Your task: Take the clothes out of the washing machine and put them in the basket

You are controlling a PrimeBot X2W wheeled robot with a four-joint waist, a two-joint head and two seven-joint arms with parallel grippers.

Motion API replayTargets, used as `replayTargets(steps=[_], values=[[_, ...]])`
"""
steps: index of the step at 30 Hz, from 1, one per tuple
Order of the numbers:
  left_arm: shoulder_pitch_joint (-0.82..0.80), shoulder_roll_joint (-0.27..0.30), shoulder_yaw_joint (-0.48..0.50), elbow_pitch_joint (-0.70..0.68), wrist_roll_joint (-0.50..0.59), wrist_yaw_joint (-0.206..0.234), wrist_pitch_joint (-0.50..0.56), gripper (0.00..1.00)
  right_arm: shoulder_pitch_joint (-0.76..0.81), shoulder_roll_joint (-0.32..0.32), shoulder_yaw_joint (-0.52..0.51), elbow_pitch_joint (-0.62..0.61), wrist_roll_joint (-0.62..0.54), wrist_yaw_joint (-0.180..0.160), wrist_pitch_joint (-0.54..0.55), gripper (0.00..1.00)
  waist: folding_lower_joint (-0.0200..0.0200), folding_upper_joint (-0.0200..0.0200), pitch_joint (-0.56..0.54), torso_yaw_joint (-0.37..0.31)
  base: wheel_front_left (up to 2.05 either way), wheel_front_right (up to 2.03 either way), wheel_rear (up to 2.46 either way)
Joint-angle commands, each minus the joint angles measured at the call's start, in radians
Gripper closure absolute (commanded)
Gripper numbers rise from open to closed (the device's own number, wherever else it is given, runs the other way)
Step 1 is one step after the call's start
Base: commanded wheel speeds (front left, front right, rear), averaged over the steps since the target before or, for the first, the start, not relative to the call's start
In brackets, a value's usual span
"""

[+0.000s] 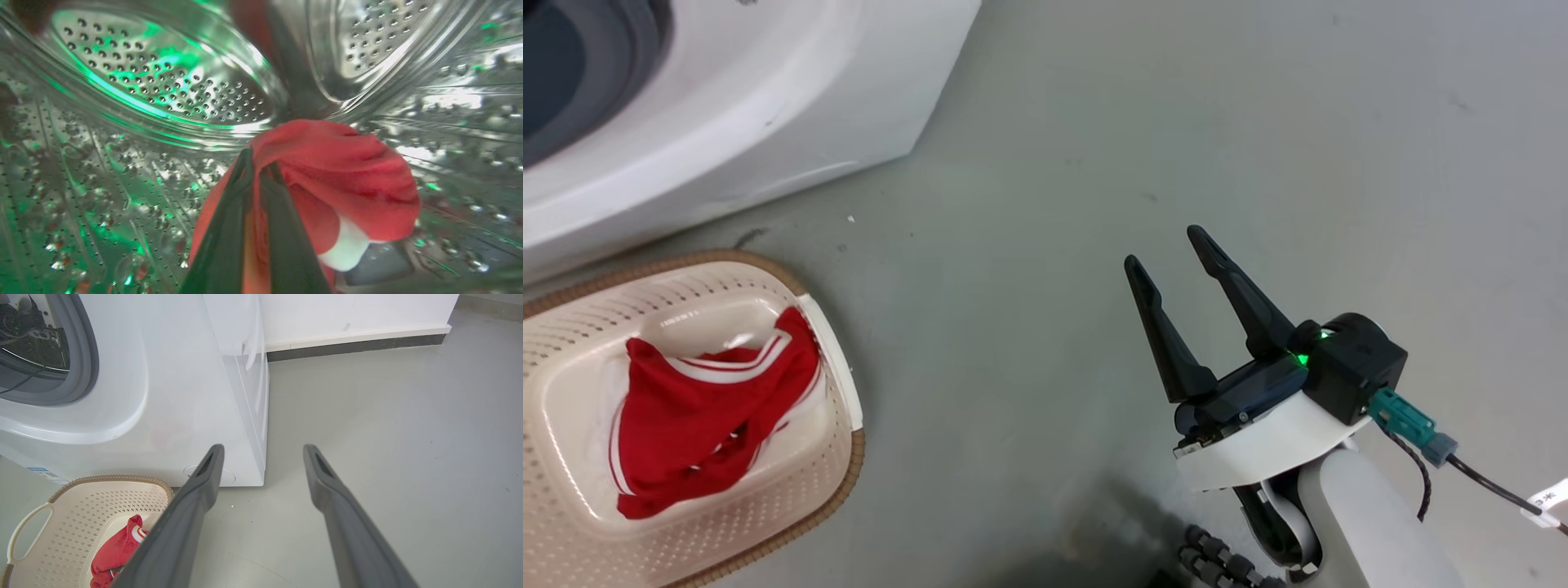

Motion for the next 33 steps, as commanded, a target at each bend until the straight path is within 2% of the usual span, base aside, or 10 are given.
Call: replayTargets(steps=[1, 5, 11, 21, 29, 30, 33], values=[[0.036, -0.015, 0.010, 0.009, -0.018, -0.001, -0.049, 1.00, 0.010, 0.002, -0.009, 0.005, -0.002, -0.001, -0.002, 0.00, -0.0001, 0.0000, -0.048, 0.006, 0.00, 0.00, 0.00], [0.127, -0.062, 0.047, 0.034, -0.075, 0.003, -0.151, 1.00, 0.035, 0.002, -0.020, 0.023, -0.012, -0.001, 0.003, 0.00, -0.0001, 0.0000, -0.116, 0.012, 0.00, 0.00, 0.00], [0.299, -0.135, 0.107, -0.001, -0.152, 0.015, -0.192, 1.00, 0.081, 0.002, -0.049, 0.025, -0.037, -0.001, 0.029, 0.00, -0.0001, 0.0000, -0.221, 0.028, 0.00, 0.00, 0.00], [0.627, -0.239, 0.235, -0.297, -0.196, 0.028, -0.194, 1.00, 0.158, 0.002, -0.115, 0.001, -0.076, -0.001, 0.083, 0.00, -0.0001, 0.0000, -0.385, 0.087, 0.00, 0.00, 0.00], [0.815, -0.349, 0.283, -0.483, -0.165, 0.015, -0.193, 1.00, 0.209, 0.002, -0.163, -0.026, -0.101, -0.001, 0.126, 0.00, -0.0001, 0.0000, -0.488, 0.146, 0.00, 0.00, 0.00], [0.815, -0.349, 0.283, -0.483, -0.165, 0.015, -0.193, 1.00, 0.209, 0.002, -0.163, -0.026, -0.101, -0.001, 0.126, 0.00, -0.0001, 0.0000, -0.488, 0.146, 0.00, 0.00, 0.00], [0.896, -0.401, 0.286, -0.577, -0.146, 0.004, -0.193, 1.00, 0.232, 0.002, -0.182, -0.039, -0.109, -0.001, 0.147, 0.00, -0.0001, 0.0000, -0.537, 0.177, 0.00, 0.00, 0.00]])
